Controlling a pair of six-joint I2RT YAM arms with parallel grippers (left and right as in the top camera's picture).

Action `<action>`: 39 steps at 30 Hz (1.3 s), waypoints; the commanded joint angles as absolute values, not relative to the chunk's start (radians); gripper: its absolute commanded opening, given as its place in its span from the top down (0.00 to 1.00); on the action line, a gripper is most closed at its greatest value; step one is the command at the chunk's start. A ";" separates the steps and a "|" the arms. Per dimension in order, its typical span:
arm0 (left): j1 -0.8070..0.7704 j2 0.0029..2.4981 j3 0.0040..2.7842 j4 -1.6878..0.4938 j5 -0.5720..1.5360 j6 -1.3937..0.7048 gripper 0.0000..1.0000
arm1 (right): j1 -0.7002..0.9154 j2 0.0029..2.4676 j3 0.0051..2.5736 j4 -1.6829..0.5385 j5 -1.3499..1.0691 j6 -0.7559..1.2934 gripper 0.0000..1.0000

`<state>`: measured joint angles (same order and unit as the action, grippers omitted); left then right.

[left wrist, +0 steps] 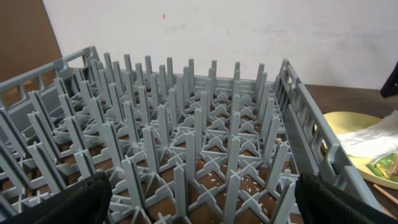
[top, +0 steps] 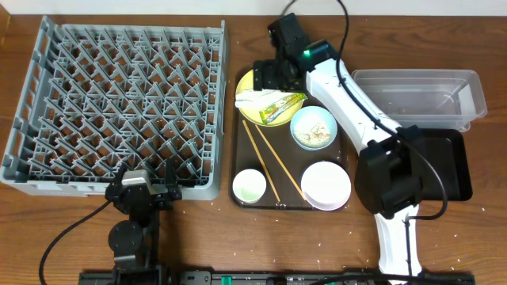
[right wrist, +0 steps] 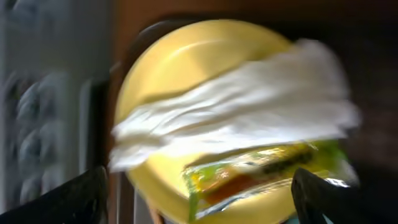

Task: Sort waste into correct bins and load items into the dishwasher
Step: 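Reach right gripper to yellow plate and grasp napkin and wrapper, then carry napkin and wrapper to clear plastic bin and release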

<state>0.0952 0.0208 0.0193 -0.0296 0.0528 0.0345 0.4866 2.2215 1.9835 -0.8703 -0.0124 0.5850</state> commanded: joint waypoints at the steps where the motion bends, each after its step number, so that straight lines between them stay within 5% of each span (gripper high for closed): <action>1: 0.090 0.018 0.004 -0.067 0.051 0.048 0.06 | 0.531 2.228 1.969 -0.869 0.261 0.917 0.08; 9: 0.090 0.018 0.004 -0.067 0.051 0.048 0.06 | 0.578 2.228 1.845 -0.744 0.330 1.070 0.12; 31: 0.090 0.018 0.004 -0.067 0.051 0.048 0.06 | 0.572 2.341 1.724 -0.489 0.227 1.008 0.23; 33: 0.090 0.018 0.004 -0.067 0.051 0.048 0.06 | 0.567 2.341 1.724 -0.490 0.223 1.008 0.31; 36: 0.090 0.018 0.004 -0.067 0.051 0.048 0.06 | 0.563 2.341 1.724 -0.494 0.214 0.993 0.55; 39: 0.090 0.018 0.004 -0.067 0.051 0.048 0.06 | 0.563 2.341 1.724 -0.506 0.208 0.990 0.95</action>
<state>0.0952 0.0208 0.0193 -0.0299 0.0528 0.0345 0.5755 2.3104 1.7329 -0.4957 0.2333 1.0000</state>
